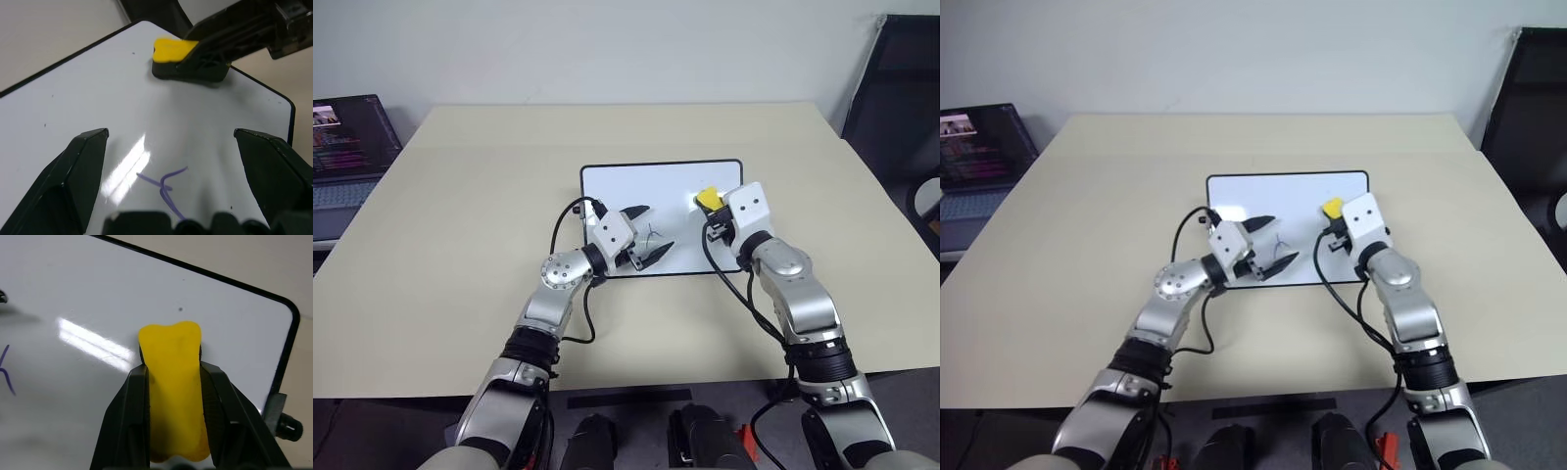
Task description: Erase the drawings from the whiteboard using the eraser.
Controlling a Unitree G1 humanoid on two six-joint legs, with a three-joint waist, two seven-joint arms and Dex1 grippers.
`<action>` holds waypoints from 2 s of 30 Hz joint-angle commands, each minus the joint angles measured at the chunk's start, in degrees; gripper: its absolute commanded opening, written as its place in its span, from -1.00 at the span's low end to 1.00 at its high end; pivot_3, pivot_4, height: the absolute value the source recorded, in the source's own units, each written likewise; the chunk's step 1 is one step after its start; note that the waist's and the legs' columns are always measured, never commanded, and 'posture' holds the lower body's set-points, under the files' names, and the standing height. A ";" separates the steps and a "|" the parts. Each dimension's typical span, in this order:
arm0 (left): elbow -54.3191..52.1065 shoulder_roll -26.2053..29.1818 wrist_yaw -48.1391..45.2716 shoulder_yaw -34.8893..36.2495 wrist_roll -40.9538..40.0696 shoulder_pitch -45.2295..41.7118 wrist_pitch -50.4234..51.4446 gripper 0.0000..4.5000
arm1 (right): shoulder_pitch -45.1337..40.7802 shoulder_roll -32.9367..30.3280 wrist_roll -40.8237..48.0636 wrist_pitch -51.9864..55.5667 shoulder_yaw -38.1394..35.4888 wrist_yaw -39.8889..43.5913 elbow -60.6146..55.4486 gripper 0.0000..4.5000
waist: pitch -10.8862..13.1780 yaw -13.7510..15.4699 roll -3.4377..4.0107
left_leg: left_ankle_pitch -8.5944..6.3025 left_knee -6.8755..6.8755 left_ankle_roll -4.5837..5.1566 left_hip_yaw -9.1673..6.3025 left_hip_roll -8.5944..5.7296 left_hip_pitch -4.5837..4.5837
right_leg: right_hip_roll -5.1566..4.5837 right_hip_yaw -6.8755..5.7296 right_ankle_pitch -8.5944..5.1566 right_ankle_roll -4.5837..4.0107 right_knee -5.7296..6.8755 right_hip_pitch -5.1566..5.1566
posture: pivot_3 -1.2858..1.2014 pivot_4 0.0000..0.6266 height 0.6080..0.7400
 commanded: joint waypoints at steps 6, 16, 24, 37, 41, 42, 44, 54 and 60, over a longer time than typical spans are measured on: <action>-13.81 0.96 4.65 0.56 0.80 8.68 5.63 1.00 | 3.08 -0.76 2.58 -0.43 -1.19 1.61 -9.28 -0.52 | 0.00 0.20 0.00 | 0.00 -0.36 0.00 0.08 0.04 -0.21 | -0.10 0.09 0.00 0.00 -0.01 -0.37 | 0.03 -0.52 1.00; -23.73 3.40 7.31 0.82 1.47 17.30 11.84 1.00 | 5.04 -0.58 2.66 -0.77 1.18 3.56 -13.82 -0.52 | 0.00 0.28 0.00 | 0.01 -0.38 -0.01 0.10 0.05 -0.14 | -0.09 0.07 -0.01 -0.02 0.01 -0.38 | 0.03 -0.52 1.00; -25.53 5.07 8.77 1.72 1.39 19.72 13.04 1.00 | 2.51 0.34 1.76 -3.02 3.27 3.87 -10.68 -0.52 | 0.00 0.30 0.00 | 0.01 -0.36 -0.01 0.12 0.04 -0.14 | -0.09 0.08 -0.01 -0.02 0.01 -0.37 | 0.03 -0.52 1.00; -23.57 5.95 9.38 2.79 1.43 18.39 12.59 1.00 | -4.17 4.61 -0.91 -4.79 8.98 2.85 2.02 -0.52 | 0.00 0.55 0.00 | 0.02 -0.35 -0.01 0.10 0.05 -0.12 | -0.09 0.06 0.01 -0.04 0.04 -0.37 | 0.03 -0.52 1.00; -23.41 6.12 9.50 3.04 1.34 18.26 12.62 1.00 | -4.94 4.63 -1.90 -4.67 9.65 3.07 4.06 -0.52 | 0.00 0.81 0.00 | 0.02 -0.35 -0.01 0.12 0.08 -0.13 | -0.11 0.08 0.01 -0.04 0.04 -0.37 | 0.03 -0.52 1.00; -23.37 6.15 9.51 3.04 1.32 18.25 12.59 1.00 | -5.01 4.38 -2.21 -4.46 9.91 3.28 4.45 -0.52 | 0.00 0.82 0.00 | 0.02 -0.34 -0.01 0.13 0.08 -0.12 | -0.11 0.08 0.01 -0.04 0.05 -0.37 | 0.03 -0.52 1.00; -23.20 6.24 9.48 3.06 1.24 18.13 12.56 1.00 | -4.95 3.40 -3.17 -3.05 10.83 4.21 5.19 -0.52 | 0.00 0.83 0.00 | 0.02 -0.33 -0.01 0.12 0.08 -0.12 | -0.11 0.07 0.01 -0.04 0.07 -0.36 | 0.03 -0.52 1.00; -19.36 8.02 8.94 4.61 0.55 15.24 11.12 1.00 | -0.27 0.11 -4.60 -0.01 14.83 8.81 1.39 -0.52 | -0.03 0.96 0.00 | 0.02 -0.21 0.00 0.11 0.05 0.02 | -0.09 0.05 0.05 -0.11 0.16 -0.27 | 0.03 -0.52 1.00; -18.91 8.41 8.76 5.22 0.56 15.57 10.55 1.00 | 2.21 -1.87 -5.28 -0.22 18.09 12.01 -0.59 -0.52 | -0.03 0.96 0.00 | 0.02 -0.09 -0.01 0.09 0.05 0.05 | -0.08 0.03 0.06 -0.12 0.21 -0.20 | 0.03 -0.52 1.00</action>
